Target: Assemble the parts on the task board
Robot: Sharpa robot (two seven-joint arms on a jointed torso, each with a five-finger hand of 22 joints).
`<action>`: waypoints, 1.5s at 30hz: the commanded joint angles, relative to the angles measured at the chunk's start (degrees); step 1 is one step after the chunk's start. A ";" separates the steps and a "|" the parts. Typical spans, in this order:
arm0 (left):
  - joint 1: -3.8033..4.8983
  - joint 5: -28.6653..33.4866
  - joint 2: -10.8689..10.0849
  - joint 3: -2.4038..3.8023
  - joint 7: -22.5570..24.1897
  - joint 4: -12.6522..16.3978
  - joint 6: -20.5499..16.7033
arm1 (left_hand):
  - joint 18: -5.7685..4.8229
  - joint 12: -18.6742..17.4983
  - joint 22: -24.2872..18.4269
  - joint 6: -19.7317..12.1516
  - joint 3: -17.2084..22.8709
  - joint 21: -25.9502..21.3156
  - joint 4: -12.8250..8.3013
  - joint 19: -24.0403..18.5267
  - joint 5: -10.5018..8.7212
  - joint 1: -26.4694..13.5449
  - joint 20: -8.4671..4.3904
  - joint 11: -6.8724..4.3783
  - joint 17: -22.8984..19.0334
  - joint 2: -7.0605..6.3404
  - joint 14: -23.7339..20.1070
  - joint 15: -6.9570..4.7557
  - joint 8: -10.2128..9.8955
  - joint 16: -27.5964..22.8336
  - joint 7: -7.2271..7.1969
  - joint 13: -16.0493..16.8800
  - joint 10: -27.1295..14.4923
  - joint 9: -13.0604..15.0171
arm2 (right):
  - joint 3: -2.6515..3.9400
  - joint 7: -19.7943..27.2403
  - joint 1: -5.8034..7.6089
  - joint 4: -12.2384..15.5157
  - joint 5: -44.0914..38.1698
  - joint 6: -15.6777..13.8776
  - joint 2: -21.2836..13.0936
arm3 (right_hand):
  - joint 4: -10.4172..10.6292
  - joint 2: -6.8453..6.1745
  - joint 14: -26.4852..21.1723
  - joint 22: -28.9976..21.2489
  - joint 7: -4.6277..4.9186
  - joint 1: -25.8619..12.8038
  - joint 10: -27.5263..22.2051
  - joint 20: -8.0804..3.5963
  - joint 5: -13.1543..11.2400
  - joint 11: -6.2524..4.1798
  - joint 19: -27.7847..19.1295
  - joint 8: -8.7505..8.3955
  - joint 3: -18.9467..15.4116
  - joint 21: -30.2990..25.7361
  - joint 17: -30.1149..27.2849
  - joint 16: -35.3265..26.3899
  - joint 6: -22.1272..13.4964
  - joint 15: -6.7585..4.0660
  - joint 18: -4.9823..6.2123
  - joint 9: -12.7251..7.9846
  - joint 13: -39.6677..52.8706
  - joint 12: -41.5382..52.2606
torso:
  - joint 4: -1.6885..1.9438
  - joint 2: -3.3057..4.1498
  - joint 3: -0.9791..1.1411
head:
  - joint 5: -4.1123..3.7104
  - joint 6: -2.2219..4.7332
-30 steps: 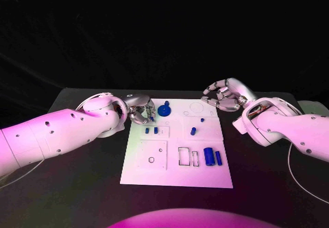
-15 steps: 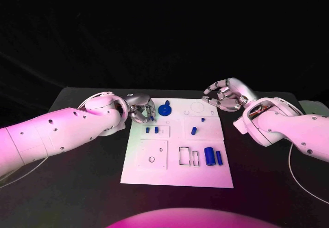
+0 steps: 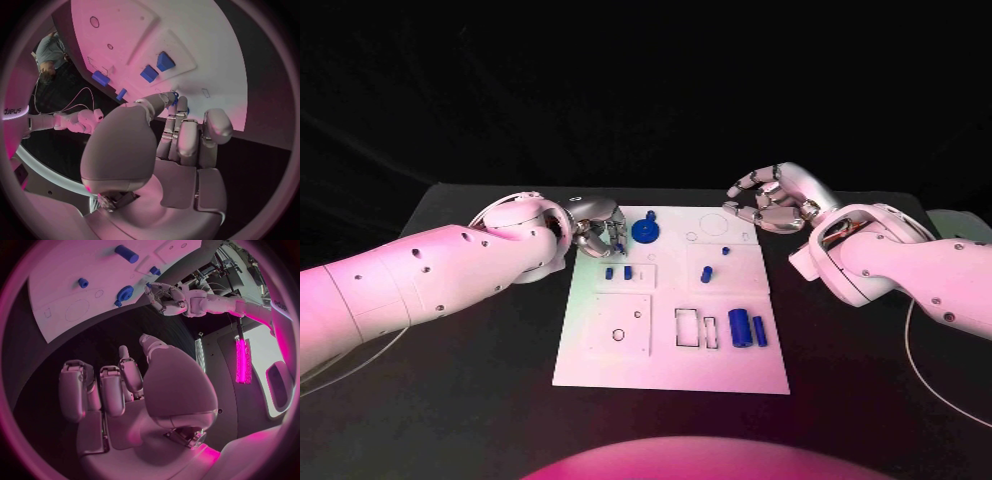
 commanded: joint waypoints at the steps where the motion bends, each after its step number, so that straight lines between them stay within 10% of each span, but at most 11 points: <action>1: -0.05 -0.53 0.54 -0.07 0.43 -0.37 1.10 | -0.69 -0.23 0.01 0.25 -0.11 0.31 -0.18 0.09 -0.27 -0.63 0.30 0.02 -0.09 -0.02 -0.03 0.06 -0.36 -0.21 0.30 -0.07 0.50 0.05 | 0.00 0.34 -0.04 0.05 -0.27 0.09 0.09 | -0.01 -0.31 2.97 7.03 -0.13 -0.27 -0.06 -0.52 0.38 -0.07 -0.04 0.32 0.42 -0.15 3.75 -0.24 -0.25 -0.52 0.63 -0.08 1.71 0.00 | 0.07 -0.03 -0.03 | -0.05 -0.05; 45: -0.50 -0.83 1.87 -0.34 -0.44 -0.93 2.03 | -0.73 -0.93 0.27 1.13 -0.50 0.44 -0.49 0.15 -0.78 -0.79 0.11 -0.29 -0.48 0.23 -0.07 -0.19 -0.59 -0.31 0.05 0.25 1.81 0.32 | 0.00 0.39 -0.20 -0.03 -0.27 0.06 0.08 | -0.03 -0.43 3.03 6.96 -0.21 -0.43 0.18 -0.63 0.37 -0.15 0.03 0.57 0.77 -0.30 3.76 -0.35 -0.21 -0.62 0.63 -0.09 1.70 0.09 | 0.04 -0.04 -0.01 | -0.14 -0.26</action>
